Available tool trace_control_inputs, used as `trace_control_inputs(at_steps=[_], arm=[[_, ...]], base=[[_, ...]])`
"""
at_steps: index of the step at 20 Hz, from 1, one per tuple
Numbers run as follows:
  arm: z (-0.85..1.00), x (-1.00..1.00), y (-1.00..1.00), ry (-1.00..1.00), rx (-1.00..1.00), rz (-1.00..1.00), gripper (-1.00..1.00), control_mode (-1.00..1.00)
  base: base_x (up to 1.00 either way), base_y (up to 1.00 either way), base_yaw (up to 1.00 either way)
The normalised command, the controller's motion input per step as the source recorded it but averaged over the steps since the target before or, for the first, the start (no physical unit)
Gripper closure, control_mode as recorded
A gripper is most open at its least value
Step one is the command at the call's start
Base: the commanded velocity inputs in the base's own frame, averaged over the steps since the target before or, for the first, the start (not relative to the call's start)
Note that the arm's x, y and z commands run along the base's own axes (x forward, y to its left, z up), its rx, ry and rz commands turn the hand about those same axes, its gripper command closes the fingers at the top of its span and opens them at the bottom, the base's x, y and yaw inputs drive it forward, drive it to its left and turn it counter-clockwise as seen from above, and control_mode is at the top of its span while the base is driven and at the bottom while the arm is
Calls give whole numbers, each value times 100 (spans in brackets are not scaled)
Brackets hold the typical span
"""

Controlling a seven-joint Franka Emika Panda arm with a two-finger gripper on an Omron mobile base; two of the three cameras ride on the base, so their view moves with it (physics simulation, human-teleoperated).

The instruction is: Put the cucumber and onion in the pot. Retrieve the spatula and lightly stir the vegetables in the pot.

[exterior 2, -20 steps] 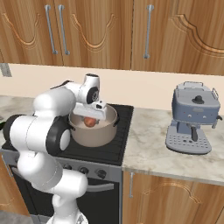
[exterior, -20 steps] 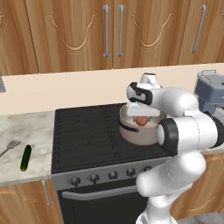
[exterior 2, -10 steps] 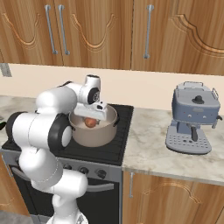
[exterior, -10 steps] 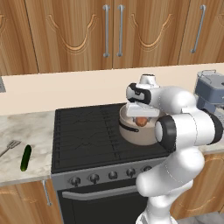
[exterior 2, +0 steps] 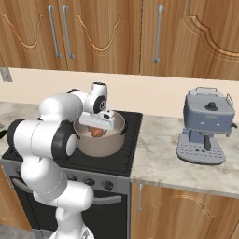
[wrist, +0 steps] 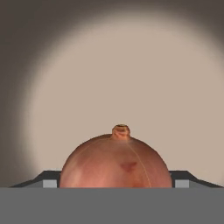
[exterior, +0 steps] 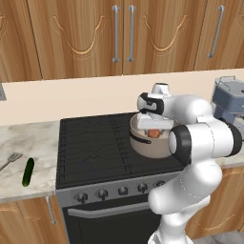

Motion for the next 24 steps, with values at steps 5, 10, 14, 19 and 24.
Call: trace_control_inputs(at_steps=[5,10,14,19,24], arm=[[0,0,0,0,0,0,-100,-100],[9,0,0,0,0,0,-100,-100],[18,0,-7,0,0,0,-100,-100],[27,-10,-7,0,0,0,-100,-100],[4,-17,0,0,0,0,-100,-100]], base=[[0,0,0],[0,0,0],[0,0,0],[0,0,0],[0,0,0]])
